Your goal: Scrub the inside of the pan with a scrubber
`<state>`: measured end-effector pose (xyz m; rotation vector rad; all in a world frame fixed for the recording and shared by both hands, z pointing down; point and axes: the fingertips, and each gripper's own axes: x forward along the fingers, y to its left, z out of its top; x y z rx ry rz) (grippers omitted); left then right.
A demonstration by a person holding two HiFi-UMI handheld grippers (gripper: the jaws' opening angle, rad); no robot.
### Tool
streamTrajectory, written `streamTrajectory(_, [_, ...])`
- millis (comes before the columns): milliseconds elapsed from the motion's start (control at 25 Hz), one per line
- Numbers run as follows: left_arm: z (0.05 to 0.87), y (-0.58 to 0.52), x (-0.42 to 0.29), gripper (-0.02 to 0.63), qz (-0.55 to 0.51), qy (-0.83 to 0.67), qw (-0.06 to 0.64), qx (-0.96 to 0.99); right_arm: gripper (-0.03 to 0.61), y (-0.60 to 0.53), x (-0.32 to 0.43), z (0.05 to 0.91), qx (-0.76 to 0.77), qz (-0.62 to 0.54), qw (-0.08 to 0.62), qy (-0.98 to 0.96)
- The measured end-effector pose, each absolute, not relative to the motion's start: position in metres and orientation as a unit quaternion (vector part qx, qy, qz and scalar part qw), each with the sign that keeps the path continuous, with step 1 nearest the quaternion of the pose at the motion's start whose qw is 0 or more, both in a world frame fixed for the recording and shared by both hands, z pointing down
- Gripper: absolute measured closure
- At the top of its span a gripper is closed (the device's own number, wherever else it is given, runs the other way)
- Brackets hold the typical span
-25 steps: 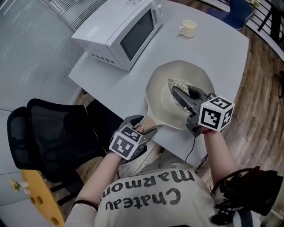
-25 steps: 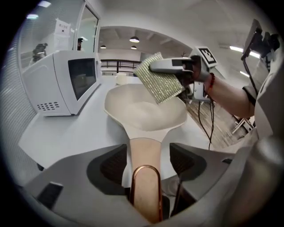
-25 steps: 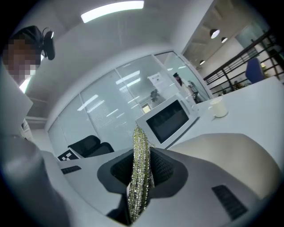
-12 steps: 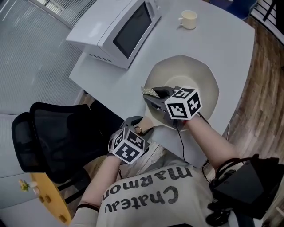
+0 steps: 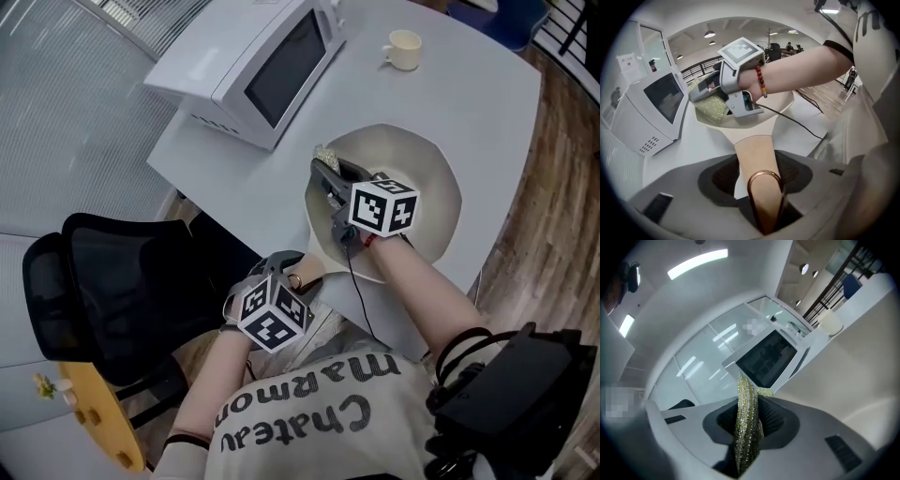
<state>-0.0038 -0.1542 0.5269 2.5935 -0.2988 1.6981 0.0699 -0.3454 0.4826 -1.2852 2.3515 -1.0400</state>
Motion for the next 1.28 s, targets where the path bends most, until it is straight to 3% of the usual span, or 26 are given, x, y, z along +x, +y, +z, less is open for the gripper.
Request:
streamTrajectory(360, [0.529,-0.154,-0.006,0.385,0.544,-0.089,0.015,0.834,0.52,-0.378,0.117,0.487,-0.517,-0.328,0.186,0.768])
streamTrajectory(640, [0.528,-0.156,-0.008,0.385,0.542,-0.092,0.017,0.835,0.52,-0.381,0.167,0.49,-0.616,-0.264,0.188,0.718])
streamTrajectory(1280, [0.525,-0.154,-0.008,0.388,0.527,-0.1,0.054,0.842,0.522,-0.325,0.278,0.493,-0.769,-0.25,0.214,0.548])
